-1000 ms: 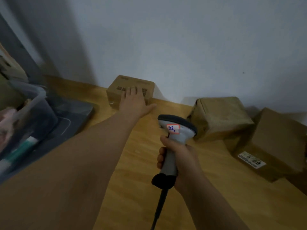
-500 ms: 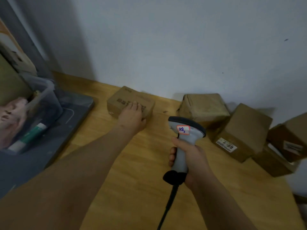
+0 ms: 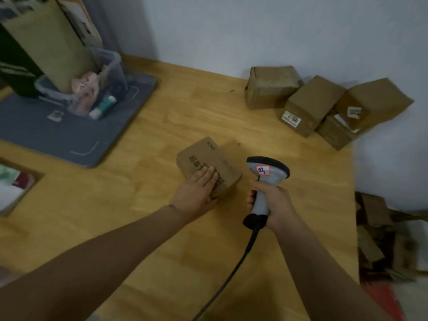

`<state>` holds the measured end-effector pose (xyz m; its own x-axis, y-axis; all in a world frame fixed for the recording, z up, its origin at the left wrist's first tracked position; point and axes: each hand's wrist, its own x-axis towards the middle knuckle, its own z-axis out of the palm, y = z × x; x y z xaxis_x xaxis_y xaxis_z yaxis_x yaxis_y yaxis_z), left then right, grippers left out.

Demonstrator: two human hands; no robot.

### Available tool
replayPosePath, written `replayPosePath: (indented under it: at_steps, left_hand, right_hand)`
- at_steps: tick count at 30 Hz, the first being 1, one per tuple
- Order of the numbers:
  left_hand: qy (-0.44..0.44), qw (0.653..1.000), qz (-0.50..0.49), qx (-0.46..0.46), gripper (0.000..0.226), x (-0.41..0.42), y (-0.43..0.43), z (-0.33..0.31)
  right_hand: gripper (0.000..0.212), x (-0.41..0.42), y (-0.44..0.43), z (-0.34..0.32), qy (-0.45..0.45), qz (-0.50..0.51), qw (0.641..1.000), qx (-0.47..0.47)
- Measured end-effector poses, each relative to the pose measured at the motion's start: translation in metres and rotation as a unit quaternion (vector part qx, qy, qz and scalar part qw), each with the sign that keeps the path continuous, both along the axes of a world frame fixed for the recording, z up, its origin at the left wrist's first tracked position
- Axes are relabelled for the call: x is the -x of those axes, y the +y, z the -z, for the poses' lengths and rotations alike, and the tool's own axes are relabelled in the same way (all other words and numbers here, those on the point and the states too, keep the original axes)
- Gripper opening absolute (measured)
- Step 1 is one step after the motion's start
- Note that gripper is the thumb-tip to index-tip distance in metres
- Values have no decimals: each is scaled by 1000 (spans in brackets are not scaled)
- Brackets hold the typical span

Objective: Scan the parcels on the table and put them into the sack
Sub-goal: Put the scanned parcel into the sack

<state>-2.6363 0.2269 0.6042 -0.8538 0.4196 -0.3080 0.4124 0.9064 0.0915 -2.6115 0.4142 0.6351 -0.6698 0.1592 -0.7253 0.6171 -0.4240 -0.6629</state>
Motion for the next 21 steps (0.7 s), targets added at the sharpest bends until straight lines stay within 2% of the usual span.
replayPosePath:
  at_steps: [4, 6, 8, 10, 13, 14, 16, 18, 21]
  left_hand:
    - [-6, 1000, 24, 0, 76, -67, -13, -1]
    - [2, 1000, 2, -19, 77, -89, -15, -8]
    - [34, 989, -108, -97, 80, -101, -10, -17]
    - [11, 936, -281, -210, 65, -102, -1, -28]
    - [-107, 802, -457, -368, 33, -96, 11, -39]
    - [-124, 760, -494, -403, 34, -95, 13, -42]
    - [-141, 698, -546, -441, 51, -92, 12, -45]
    - [-159, 668, -576, -444, 68, -93, 4, -44]
    - [-153, 668, -591, -426, 62, -99, -16, -39]
  right_hand:
    - [11, -36, 5, 19, 23, 20, 999, -25]
    - [32, -44, 2, 26, 23, 24, 998, -50]
    - [46, -47, -4, 28, 34, 3, 999, -40]
    - [50, -49, -11, 25, 42, -28, 999, -19]
    - [51, -50, -20, 17, 54, -73, 996, -19]
    - [49, -50, -22, 14, 62, -86, 994, -19]
    - [49, -51, -32, 8, 74, -111, 991, -26]
    - [55, -57, -46, 3, 77, -147, 986, -32]
    - [54, -68, -62, 5, 107, -170, 979, -44]
